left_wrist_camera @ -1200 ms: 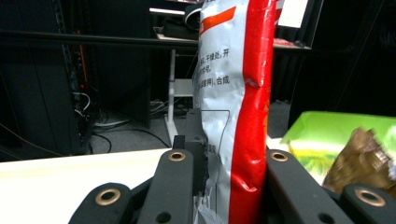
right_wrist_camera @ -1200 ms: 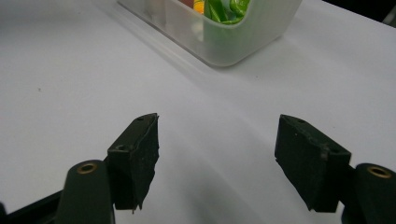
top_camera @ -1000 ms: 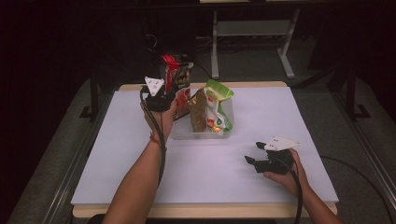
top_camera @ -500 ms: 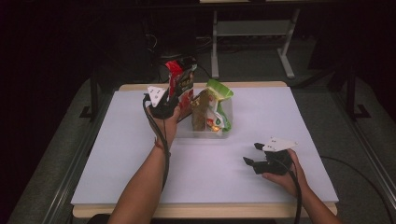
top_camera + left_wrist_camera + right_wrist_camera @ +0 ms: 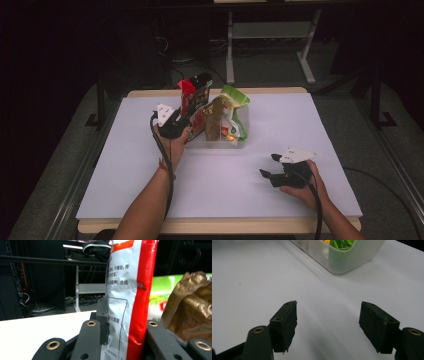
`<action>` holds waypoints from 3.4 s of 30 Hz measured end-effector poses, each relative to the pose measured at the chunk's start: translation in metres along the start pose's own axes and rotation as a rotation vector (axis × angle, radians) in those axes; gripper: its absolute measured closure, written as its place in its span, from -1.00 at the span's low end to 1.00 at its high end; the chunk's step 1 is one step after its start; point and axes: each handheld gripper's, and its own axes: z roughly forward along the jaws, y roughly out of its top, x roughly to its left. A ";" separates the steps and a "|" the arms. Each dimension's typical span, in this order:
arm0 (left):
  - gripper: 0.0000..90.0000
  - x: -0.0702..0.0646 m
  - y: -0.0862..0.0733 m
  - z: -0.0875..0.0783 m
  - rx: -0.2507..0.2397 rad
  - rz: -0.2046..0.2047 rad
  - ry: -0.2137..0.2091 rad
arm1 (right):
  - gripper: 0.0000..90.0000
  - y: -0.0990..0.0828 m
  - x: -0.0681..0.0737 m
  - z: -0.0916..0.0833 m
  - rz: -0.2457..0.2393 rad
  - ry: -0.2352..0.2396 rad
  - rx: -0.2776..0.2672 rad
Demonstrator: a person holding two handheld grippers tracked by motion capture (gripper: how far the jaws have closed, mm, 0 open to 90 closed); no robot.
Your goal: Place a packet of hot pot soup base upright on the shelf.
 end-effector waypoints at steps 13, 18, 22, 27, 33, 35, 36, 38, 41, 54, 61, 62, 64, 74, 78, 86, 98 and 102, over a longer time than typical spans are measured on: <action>0.67 0.002 -0.004 -0.006 0.097 0.119 -0.053 | -0.34 0.000 0.001 -0.001 -0.006 0.008 0.006; 0.66 0.007 -0.024 -0.010 0.130 0.117 -0.038 | -0.34 -0.001 0.000 0.000 -0.003 0.010 0.010; 0.65 0.009 -0.024 -0.010 0.143 0.126 -0.037 | -0.34 0.000 0.001 0.002 -0.001 0.012 0.016; 0.64 0.011 -0.025 -0.010 0.143 0.126 -0.045 | -0.34 0.002 0.004 0.003 -0.019 0.017 0.018; 0.63 0.010 -0.023 -0.010 0.160 0.149 -0.042 | -0.34 0.001 0.003 0.002 -0.016 0.013 0.016; 0.62 0.009 -0.023 -0.010 0.165 0.153 -0.043 | -0.34 0.001 0.003 0.002 -0.016 0.012 0.017; 0.62 0.009 -0.022 -0.010 0.167 0.154 -0.045 | -0.34 0.001 0.003 0.002 -0.015 0.013 0.017; 0.61 0.010 -0.021 -0.011 0.177 0.164 -0.049 | -0.34 0.001 0.003 0.002 -0.016 0.013 0.017; 0.60 0.010 -0.020 -0.010 0.184 0.161 -0.055 | -0.34 0.001 0.003 0.002 -0.017 0.014 0.019; 0.51 0.012 -0.013 -0.013 0.211 0.171 -0.097 | -0.32 0.001 0.003 -0.001 -0.026 0.000 0.016; 0.47 0.012 -0.008 -0.015 0.212 0.188 -0.101 | -0.32 0.002 0.003 -0.001 -0.034 -0.007 0.018; 0.47 0.012 -0.007 -0.016 0.211 0.191 -0.102 | -0.32 0.002 0.003 -0.001 -0.034 -0.008 0.019; 0.46 0.011 -0.005 -0.016 0.215 0.202 -0.104 | -0.32 0.002 0.004 -0.001 -0.039 -0.009 0.019; 0.40 0.009 -0.001 -0.021 0.223 0.246 -0.112 | -0.31 0.002 0.004 -0.002 -0.049 -0.022 0.022; 0.38 0.009 0.000 -0.024 0.225 0.260 -0.119 | -0.31 0.003 0.004 -0.003 -0.051 -0.028 0.027; 0.32 0.012 0.004 -0.034 0.215 0.287 -0.128 | -0.30 0.004 0.006 -0.002 -0.070 -0.046 0.037; 0.21 0.019 0.007 -0.051 0.221 0.331 -0.160 | -0.29 0.009 0.008 -0.005 -0.089 -0.058 0.035; 0.14 0.022 0.006 -0.054 0.234 0.337 -0.162 | -0.29 0.011 0.009 -0.005 -0.099 -0.064 0.036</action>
